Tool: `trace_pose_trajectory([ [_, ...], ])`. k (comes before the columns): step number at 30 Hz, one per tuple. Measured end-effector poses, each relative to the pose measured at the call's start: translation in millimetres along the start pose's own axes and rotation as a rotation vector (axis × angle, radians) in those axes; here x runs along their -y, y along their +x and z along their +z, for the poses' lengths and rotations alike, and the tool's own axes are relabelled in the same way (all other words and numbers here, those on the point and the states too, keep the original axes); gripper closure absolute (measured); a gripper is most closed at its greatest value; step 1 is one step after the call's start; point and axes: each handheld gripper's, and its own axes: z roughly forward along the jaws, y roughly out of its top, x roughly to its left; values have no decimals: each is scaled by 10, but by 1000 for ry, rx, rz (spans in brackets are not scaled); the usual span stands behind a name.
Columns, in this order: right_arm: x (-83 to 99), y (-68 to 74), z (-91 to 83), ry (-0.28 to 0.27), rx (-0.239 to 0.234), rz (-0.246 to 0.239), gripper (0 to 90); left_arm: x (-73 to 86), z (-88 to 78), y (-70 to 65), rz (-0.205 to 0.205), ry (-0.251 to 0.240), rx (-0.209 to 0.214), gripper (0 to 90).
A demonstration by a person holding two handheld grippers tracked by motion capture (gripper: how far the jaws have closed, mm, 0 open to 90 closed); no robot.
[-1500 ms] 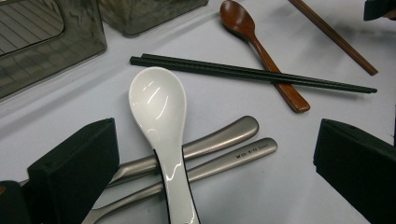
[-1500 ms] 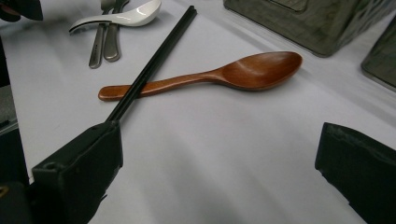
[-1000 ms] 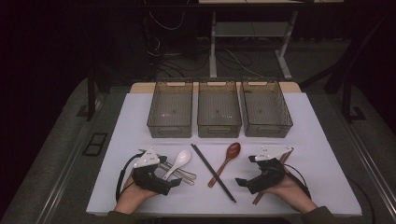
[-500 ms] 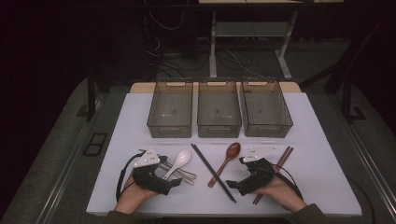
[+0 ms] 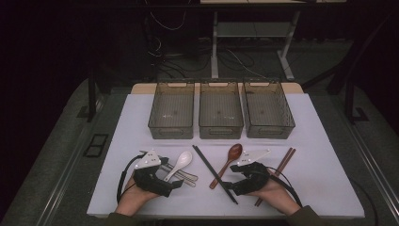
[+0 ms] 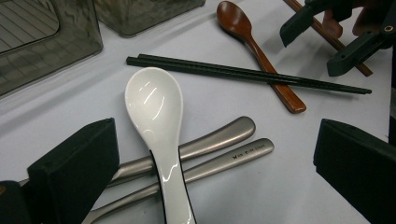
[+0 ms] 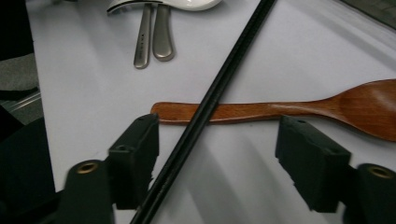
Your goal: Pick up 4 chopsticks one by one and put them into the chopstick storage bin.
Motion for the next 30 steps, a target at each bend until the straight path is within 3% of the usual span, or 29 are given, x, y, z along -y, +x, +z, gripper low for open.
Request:
trace_pose_trajectory([
  [11, -13, 103, 119, 55, -32, -34, 479, 3, -3, 6, 2, 2, 2, 0],
  [17, -9, 133, 143, 73, -23, -51, 543, 4, -6, 8, 2, 3, 1, 0],
  [24, -3, 157, 163, 85, -29, -62, 575, 4, -8, 9, 2, 4, 1, 0],
  [30, -7, 177, 164, 91, -5, -78, 607, 5, -9, 10, 0, -1, 3, 0],
])
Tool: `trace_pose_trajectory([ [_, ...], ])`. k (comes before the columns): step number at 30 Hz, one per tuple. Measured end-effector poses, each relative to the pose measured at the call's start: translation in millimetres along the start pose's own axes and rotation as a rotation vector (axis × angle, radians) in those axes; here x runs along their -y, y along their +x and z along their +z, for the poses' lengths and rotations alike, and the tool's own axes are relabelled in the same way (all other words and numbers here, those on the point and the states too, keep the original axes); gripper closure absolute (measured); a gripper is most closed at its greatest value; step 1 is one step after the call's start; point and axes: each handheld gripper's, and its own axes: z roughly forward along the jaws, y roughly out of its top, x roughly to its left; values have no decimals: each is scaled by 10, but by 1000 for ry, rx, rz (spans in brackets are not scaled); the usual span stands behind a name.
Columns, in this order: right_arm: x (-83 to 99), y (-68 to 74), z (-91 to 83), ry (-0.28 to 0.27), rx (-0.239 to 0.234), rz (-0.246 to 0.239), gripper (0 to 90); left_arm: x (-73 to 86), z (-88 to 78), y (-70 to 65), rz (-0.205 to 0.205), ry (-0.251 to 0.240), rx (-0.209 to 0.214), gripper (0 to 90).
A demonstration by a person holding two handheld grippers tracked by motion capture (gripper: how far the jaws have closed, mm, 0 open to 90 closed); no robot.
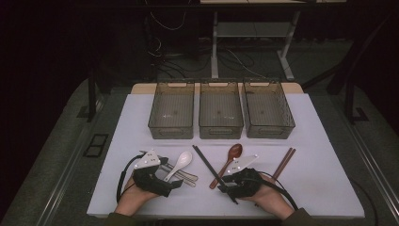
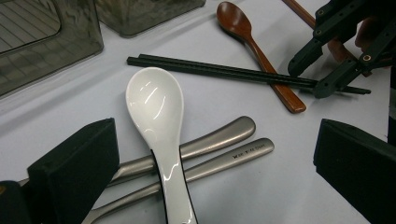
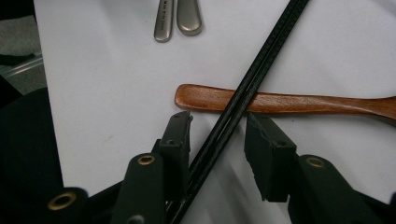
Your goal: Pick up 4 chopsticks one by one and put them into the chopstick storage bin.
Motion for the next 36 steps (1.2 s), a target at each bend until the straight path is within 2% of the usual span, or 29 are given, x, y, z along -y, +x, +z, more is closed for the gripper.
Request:
trace_pose_trajectory([
  [5, -3, 10, -1, 6, 19, -12, 652, 0, -2, 0, -1, 0, 0, 0],
  [17, -1, -27, -26, 18, 59, -9, 696, 2, -4, 4, 0, 1, 1, 0],
  [36, 28, -154, -86, 27, 102, 2, 776, 3, -3, 4, -1, 1, 4, 0],
])
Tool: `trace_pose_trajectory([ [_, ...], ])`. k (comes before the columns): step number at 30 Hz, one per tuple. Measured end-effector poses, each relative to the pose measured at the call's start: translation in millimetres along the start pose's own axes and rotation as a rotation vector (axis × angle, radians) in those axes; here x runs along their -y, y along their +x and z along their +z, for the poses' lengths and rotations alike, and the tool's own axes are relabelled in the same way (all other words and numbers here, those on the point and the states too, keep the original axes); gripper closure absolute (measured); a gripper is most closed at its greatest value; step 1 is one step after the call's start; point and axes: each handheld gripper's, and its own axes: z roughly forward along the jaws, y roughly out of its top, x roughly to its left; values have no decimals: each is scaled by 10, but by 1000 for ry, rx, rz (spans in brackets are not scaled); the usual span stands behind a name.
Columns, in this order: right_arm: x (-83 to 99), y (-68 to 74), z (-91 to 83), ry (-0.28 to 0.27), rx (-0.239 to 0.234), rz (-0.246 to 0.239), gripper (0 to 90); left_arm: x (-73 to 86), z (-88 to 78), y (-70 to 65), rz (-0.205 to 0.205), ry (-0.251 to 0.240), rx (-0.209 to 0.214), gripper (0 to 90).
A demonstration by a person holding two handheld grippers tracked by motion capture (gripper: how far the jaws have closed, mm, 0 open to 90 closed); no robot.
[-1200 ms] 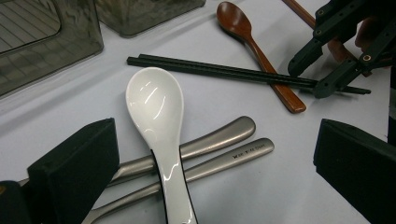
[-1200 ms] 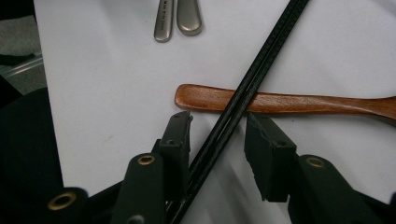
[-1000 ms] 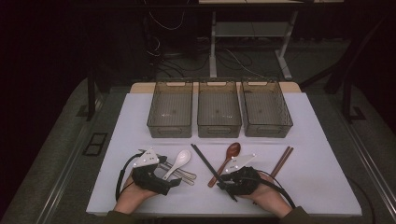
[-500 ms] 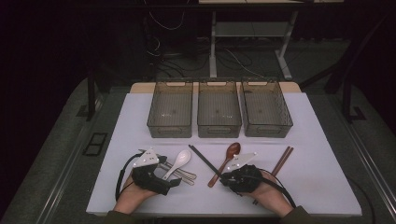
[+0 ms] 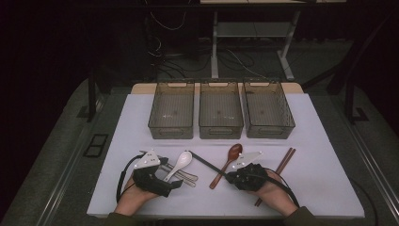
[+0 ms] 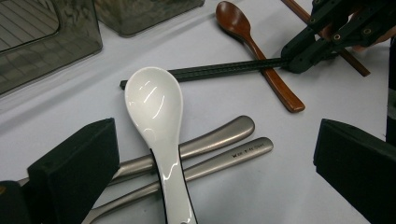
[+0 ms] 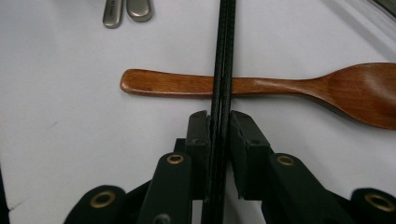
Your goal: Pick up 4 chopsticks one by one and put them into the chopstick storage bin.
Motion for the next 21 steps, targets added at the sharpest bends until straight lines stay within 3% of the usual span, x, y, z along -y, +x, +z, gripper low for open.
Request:
trace_pose_trajectory([
  [7, 21, -78, -38, 1, 14, -3, 790, 1, -4, 2, -3, -3, 0, 0],
  [17, 49, -199, -106, -10, -16, -15, 792, 2, -1, 2, -3, -1, 0, 0],
  [21, 50, -202, -107, -13, -26, -13, 749, 3, -1, 1, -3, -1, 0, 0],
])
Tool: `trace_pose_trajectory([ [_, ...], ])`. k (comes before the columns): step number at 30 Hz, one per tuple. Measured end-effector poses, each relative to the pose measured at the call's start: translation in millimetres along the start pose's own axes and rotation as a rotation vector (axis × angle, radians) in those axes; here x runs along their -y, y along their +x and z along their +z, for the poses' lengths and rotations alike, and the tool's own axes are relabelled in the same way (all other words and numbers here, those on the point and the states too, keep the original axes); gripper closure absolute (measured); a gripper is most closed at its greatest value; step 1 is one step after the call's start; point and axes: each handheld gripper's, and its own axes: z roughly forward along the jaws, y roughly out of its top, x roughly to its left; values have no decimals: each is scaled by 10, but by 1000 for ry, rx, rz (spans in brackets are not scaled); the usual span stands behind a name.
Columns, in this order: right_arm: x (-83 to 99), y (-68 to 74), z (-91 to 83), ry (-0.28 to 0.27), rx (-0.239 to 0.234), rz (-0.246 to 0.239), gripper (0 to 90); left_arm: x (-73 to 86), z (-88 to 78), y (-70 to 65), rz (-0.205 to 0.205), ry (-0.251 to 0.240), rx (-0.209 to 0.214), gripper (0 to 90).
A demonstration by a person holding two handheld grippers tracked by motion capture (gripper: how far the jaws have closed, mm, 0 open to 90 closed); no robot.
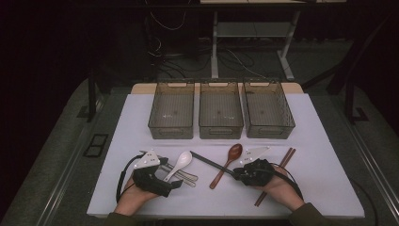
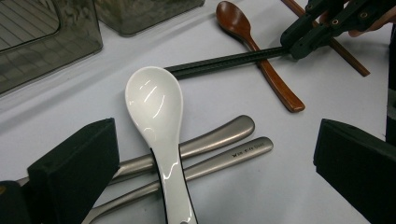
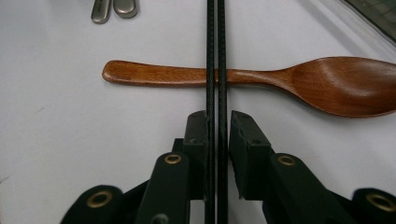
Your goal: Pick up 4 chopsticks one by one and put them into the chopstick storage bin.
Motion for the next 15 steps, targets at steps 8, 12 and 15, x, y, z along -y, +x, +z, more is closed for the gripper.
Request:
trace_pose_trajectory([
  [8, -1, 2, -1, -2, -3, 3, 716, 1, 0, 1, 0, 0, 1, 0],
  [12, -1, 4, -4, -5, -11, 3, 708, 1, -1, 1, -1, 0, 2, 0],
  [15, -2, 9, -6, -6, -18, 5, 706, 1, -2, 2, -1, -1, 3, 0],
])
